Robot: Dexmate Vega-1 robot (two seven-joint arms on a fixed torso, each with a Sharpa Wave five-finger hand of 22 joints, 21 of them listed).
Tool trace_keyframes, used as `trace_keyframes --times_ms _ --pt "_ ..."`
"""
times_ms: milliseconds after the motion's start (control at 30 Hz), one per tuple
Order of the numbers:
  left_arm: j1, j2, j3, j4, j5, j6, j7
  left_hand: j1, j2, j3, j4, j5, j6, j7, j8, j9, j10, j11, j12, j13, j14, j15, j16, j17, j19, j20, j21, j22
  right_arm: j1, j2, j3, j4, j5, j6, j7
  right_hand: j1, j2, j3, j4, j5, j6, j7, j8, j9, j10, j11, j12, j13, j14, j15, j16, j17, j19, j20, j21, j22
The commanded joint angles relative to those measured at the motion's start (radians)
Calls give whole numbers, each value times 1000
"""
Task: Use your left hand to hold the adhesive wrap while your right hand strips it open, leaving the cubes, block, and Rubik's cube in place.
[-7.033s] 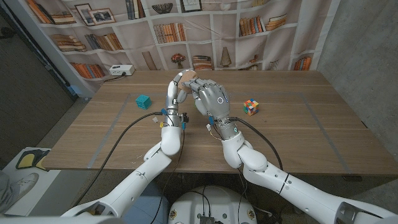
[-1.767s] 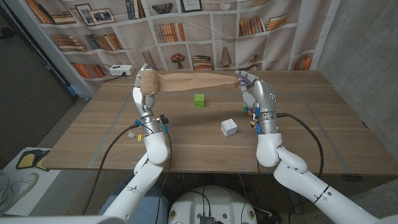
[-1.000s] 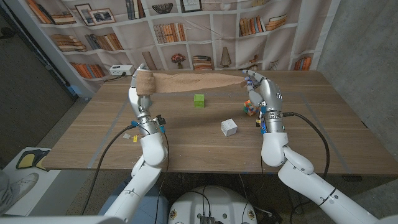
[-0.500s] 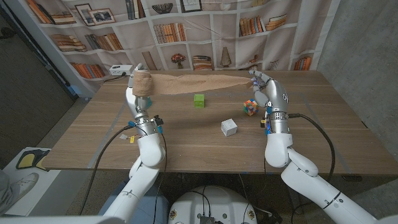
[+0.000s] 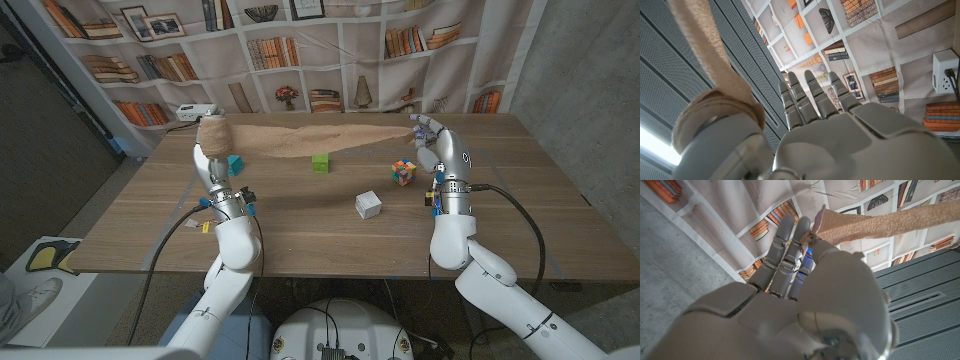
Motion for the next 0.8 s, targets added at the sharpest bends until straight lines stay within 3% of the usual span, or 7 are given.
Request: trace_keyframes --times_ms 33,167,800 --pt "6 -5 -29 3 -3 12 -17 -12 1 -6 -1 8 -6 0 -7 1 -4 -3 -3 0 -13 -12 -7 4 -3 0 -2 2 -13 6 28 2 48 13 0 1 -5 11 -1 5 -4 -3 4 3 3 -9 -2 5 11 -105 -4 3 -4 -126 11 1" --pt "15 18 -26 -21 -29 55 -48 -26 9 -12 0 9 -17 0 -14 1 -22 -1 -9 -5 -19 -6 -8 4 -5 1 -4 2 -16 11 41 9 68 22 -3 0 -6 12 -1 4 -4 -5 4 3 1 -10 -5 5 11 -105 -6 4 -9 -126 15 0" --pt "-18 59 -13 26 -97 63 -92 -53 14 -35 -9 12 -84 1 -57 -5 -72 -3 -17 -22 -54 12 -20 0 -18 19 -14 1 -37 13 95 19 121 28 -7 -2 -6 16 -1 3 -2 -10 5 2 4 -9 -12 7 14 -106 -17 7 -23 -125 32 -2"
